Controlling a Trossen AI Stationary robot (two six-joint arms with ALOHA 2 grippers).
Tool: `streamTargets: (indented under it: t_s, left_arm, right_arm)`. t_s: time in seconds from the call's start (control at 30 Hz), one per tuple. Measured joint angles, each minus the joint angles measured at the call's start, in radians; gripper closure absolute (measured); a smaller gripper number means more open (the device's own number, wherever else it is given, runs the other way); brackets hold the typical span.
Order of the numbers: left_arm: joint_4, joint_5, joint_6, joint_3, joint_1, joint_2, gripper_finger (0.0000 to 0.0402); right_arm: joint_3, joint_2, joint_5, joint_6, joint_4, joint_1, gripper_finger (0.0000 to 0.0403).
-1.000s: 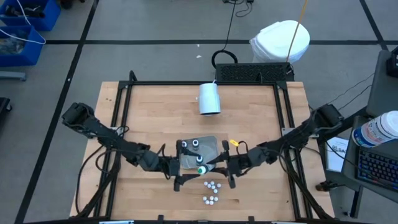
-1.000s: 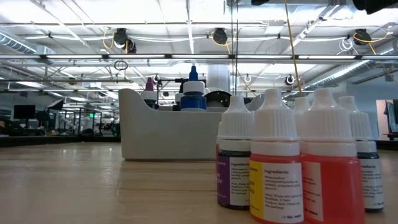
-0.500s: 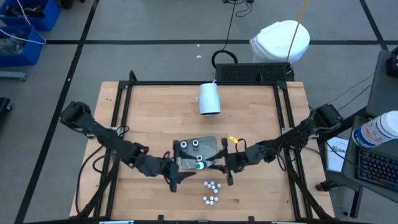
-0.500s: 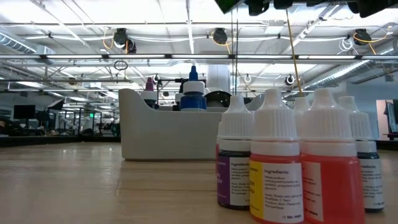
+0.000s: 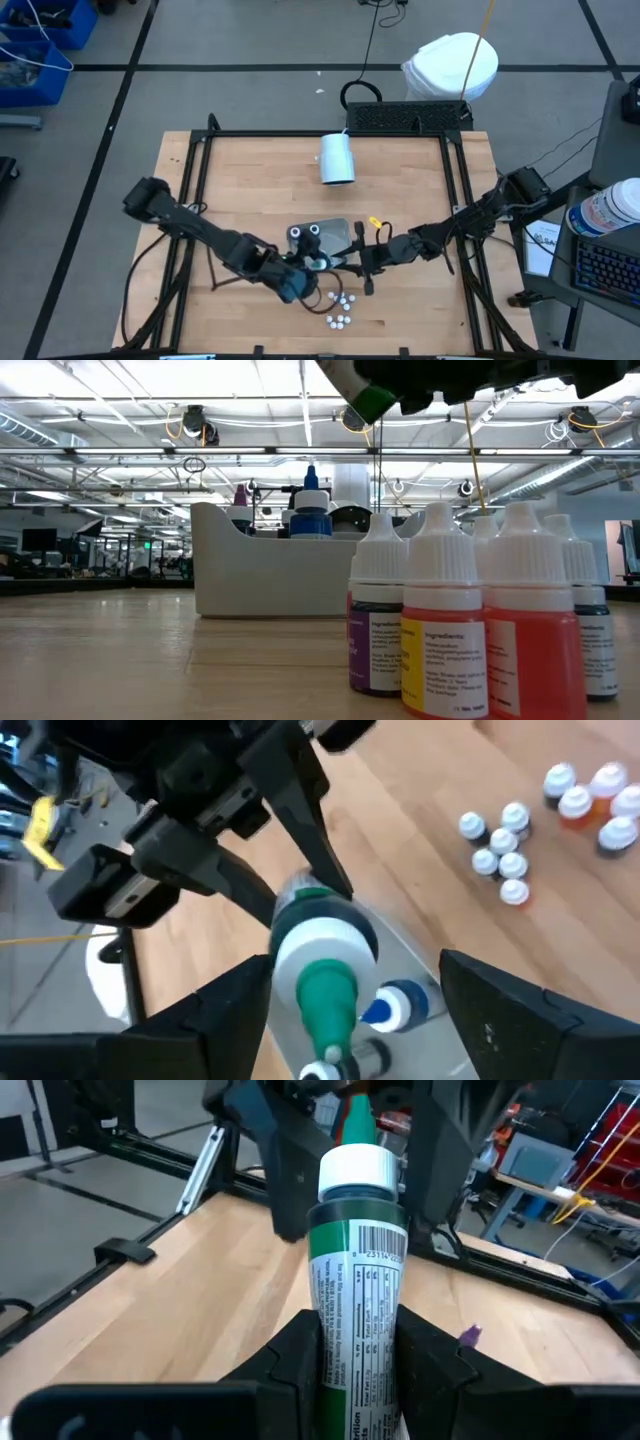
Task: Pick & Place food coloring
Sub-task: Adjust the large green food coloring bottle on the gray bin
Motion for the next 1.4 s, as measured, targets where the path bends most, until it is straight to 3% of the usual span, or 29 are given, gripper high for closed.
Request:
streamTargets:
  t_s: [0.27,1.0,1.27,1.4]
  left_arm:
    - [-0.015,-0.007,-0.016,0.004,-0.001,-0.014,0.0128]
    - [-0.030,0.062,-0.093,0.005,0.044,-0.020,0.0269]
    - [-0.028,0.084,-0.116,0.005,0.044,-0.020,0.0263]
    - [-0.031,0.087,-0.117,0.005,0.042,-0.020,0.0278]
  right_arm:
    - [0.000,-0.001,0.029,0.026,-0.063,-0.008,0.0309]
    - [0.001,-0.001,0.026,0.028,-0.053,-0.007,0.0309]
    - [0.001,-0.001,0.023,0.034,-0.054,-0.007,0.0309]
    - [0.001,-0.001,0.023,0.030,-0.054,-0.007,0.0305]
